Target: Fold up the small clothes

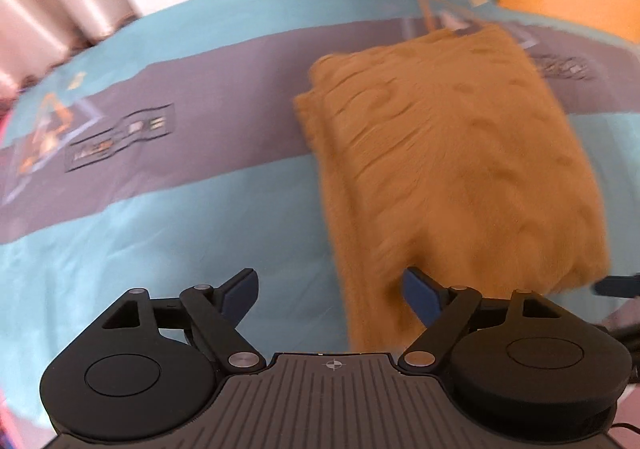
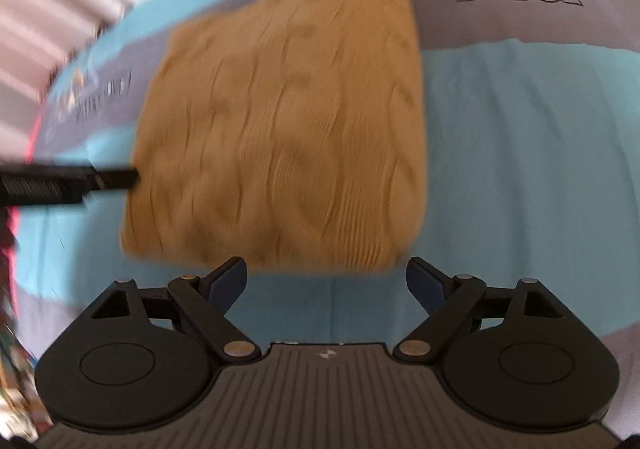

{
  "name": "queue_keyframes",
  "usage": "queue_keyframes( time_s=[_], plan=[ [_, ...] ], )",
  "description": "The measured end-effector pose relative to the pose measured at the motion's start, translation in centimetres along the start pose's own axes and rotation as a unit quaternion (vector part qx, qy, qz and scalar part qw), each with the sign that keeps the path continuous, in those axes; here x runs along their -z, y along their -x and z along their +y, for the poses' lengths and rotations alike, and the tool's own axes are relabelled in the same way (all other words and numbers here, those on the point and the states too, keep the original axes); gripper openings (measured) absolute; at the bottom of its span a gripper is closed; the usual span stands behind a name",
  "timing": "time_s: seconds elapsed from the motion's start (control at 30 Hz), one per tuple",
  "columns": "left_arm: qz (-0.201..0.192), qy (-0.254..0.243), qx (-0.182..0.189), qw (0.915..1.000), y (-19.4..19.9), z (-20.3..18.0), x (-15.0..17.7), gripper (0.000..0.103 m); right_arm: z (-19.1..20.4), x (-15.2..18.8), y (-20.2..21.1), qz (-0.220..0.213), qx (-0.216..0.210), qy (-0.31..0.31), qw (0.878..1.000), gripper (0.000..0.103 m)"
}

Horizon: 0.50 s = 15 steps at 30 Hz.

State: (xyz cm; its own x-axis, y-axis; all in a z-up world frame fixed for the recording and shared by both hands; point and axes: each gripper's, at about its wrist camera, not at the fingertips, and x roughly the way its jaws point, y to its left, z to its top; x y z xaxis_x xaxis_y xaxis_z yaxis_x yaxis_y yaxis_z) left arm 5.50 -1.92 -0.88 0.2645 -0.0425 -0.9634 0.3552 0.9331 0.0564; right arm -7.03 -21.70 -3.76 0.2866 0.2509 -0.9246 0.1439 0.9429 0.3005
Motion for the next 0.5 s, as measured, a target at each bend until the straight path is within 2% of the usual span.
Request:
queue_keyframes(
  time_s=[0.1,0.23,0.5],
  plan=[
    [0.012,-0.001,-0.036,0.9993,0.6,0.3,1.2,0.103,1.6,1.6,0.6,0.009,0.024,0.053,0.998,0.089],
    [0.015,0.012,-0.04,0.999,1.5,1.0,2.3,0.103,3.0,3.0,1.9,0.009,0.039,0.093,0.995,0.089],
    [0.031,0.022,-0.038,0.9985,1.9,1.4,3.6,0.103,3.9,2.7,3.9,-0.006,0.048,0.11,0.993,0.089]
  ],
)
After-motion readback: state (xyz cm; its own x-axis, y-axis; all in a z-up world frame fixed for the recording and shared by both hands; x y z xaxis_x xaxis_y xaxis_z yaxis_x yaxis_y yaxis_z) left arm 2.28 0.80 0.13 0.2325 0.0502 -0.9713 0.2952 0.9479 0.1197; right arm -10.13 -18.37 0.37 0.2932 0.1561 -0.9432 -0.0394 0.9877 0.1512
